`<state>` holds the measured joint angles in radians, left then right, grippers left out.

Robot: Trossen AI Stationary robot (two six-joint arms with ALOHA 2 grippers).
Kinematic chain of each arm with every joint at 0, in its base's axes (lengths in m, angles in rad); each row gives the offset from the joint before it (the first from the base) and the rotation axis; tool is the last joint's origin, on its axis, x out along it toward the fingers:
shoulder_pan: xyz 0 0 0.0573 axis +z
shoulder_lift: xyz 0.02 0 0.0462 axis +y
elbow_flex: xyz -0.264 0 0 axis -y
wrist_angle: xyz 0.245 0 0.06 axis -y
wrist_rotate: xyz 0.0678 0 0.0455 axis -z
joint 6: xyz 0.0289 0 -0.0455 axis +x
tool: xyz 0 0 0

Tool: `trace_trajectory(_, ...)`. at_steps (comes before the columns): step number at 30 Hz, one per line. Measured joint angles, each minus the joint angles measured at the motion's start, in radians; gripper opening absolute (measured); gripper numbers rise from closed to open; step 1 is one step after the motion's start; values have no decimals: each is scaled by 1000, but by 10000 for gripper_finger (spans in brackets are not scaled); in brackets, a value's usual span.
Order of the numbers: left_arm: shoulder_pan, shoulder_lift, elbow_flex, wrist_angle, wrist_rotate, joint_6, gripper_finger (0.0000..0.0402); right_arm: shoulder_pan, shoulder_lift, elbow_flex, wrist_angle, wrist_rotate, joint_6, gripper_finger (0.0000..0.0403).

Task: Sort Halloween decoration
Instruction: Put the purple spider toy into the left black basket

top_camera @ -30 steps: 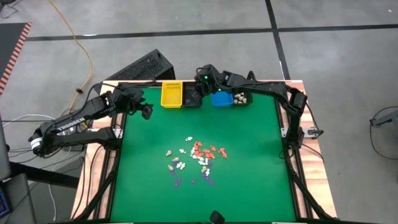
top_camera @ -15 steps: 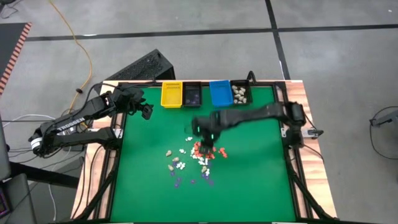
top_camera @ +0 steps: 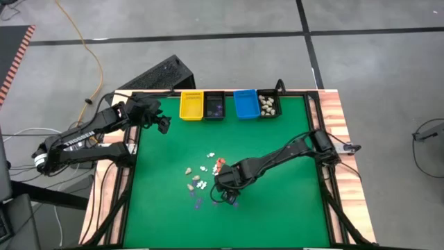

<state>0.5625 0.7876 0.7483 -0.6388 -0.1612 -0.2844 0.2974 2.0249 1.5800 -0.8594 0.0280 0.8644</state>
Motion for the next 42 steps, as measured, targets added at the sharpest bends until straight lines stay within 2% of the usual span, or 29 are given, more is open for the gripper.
trace_trajectory(5,0,0,0,-1,0,4,256,-16,41,-1,-13,16,3,258)
trace_trajectory(11,0,0,0,-10,0,4,256,-27,41,-1,-32,60,3,245)
trace_trajectory(14,0,0,0,-17,0,4,256,-32,41,-1,-31,58,3,208)
trace_trajectory(23,0,0,0,-25,-2,19,256,-30,41,-1,-26,48,2,36)
trace_trajectory(25,0,0,0,-25,-2,19,256,-24,35,-1,-27,42,1,15)
trace_trajectory(34,0,0,0,-25,-4,19,256,-19,-96,0,-26,44,77,14)
trace_trajectory(39,0,0,0,-25,-4,19,256,-70,-149,1,11,103,60,14)
trace_trajectory(42,0,0,0,-24,-4,18,256,-126,-147,1,98,125,-1,14)
